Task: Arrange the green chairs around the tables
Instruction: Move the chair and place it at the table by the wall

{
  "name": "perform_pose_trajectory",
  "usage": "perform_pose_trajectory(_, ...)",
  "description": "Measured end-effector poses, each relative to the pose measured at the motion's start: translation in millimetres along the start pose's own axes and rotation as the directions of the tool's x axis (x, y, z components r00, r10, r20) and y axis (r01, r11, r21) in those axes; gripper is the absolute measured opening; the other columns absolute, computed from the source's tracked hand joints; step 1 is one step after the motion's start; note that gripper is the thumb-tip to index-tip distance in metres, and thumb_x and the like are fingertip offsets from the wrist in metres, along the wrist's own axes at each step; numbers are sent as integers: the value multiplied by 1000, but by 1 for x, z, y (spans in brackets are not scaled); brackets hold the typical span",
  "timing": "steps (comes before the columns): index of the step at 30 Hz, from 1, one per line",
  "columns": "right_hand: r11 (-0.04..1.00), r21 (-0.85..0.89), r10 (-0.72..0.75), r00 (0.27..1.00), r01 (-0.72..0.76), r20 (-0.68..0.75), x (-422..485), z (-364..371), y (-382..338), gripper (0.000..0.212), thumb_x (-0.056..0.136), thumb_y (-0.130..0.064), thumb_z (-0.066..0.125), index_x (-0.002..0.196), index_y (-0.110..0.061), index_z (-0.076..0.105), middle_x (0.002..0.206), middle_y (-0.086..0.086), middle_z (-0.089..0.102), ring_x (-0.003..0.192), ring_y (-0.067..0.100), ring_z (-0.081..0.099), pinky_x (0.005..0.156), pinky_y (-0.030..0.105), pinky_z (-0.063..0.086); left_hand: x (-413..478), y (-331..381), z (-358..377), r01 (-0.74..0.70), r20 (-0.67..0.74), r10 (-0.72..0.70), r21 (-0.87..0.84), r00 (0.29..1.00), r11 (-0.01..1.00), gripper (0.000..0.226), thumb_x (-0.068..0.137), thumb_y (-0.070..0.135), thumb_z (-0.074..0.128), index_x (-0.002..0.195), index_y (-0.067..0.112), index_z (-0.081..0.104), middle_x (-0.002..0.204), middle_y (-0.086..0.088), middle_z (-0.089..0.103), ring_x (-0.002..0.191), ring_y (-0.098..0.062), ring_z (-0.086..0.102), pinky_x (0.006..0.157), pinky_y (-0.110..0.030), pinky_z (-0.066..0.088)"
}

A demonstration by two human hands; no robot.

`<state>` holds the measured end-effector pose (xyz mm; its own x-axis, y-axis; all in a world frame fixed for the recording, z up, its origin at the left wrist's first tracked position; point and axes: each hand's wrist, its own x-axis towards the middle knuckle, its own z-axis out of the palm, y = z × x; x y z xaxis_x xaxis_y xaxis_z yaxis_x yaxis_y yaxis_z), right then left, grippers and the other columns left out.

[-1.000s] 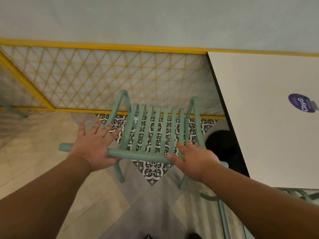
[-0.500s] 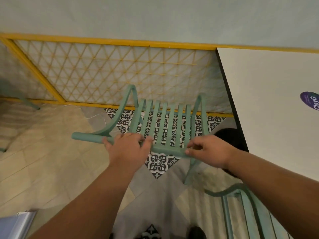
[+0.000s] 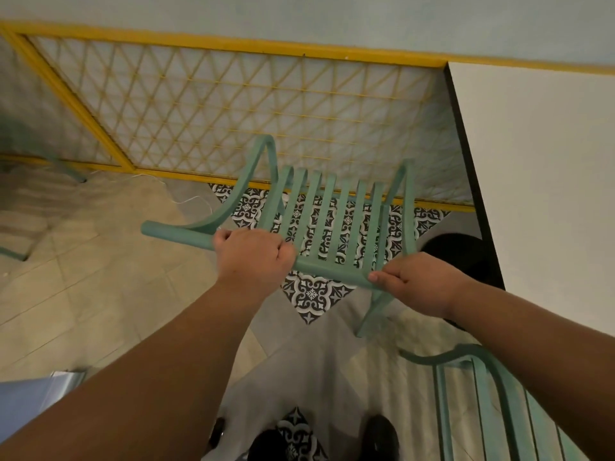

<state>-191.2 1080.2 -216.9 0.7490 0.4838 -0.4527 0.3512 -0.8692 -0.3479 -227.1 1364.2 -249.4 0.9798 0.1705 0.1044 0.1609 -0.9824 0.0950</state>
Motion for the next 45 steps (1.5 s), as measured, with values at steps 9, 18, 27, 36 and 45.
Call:
perform_pose_trajectory(9,998,55,7,1000,-7,1,10,5,-32,61,99,-68,31,80,-20,62,80,2,63,73,17,61,74,39,55,26,-32,0,-46,51,43,57,998,997,47,80,46,23,53,21,52,55,6,49,57,-10,41,77,-40,21)
perform_pose_trajectory(18,994,105,12,999,-7,-40,23,13,-60,56,102,-64,30,79,-22,58,77,2,61,70,16,58,69,35,50,52,-54,-3,-48,139,37,78,990,996,57,76,48,10,57,20,56,64,8,54,71,-13,45,109,-57,21)
perform_pose_trajectory(27,988,150,29,997,-19,-68,45,16,-85,57,103,-63,27,76,-20,53,72,0,54,62,13,49,61,33,45,83,-79,-2,-76,151,63,82,986,994,60,75,50,11,57,21,60,65,8,56,73,-11,48,112,-60,20)
perform_pose_trajectory(36,979,194,78,991,-56,-109,64,24,-106,57,103,-62,26,80,-21,56,74,0,58,64,15,54,61,35,48,105,-98,-7,-98,178,86,62,980,993,57,69,50,12,55,19,57,62,5,58,72,-12,52,112,-55,18)
perform_pose_trajectory(45,975,209,97,990,-74,-101,79,25,-123,57,104,-61,27,77,-19,53,71,0,56,61,14,53,53,31,40,121,-108,-13,-50,297,15,112,955,992,55,79,46,21,73,22,69,84,5,64,96,-18,55,113,-63,17)
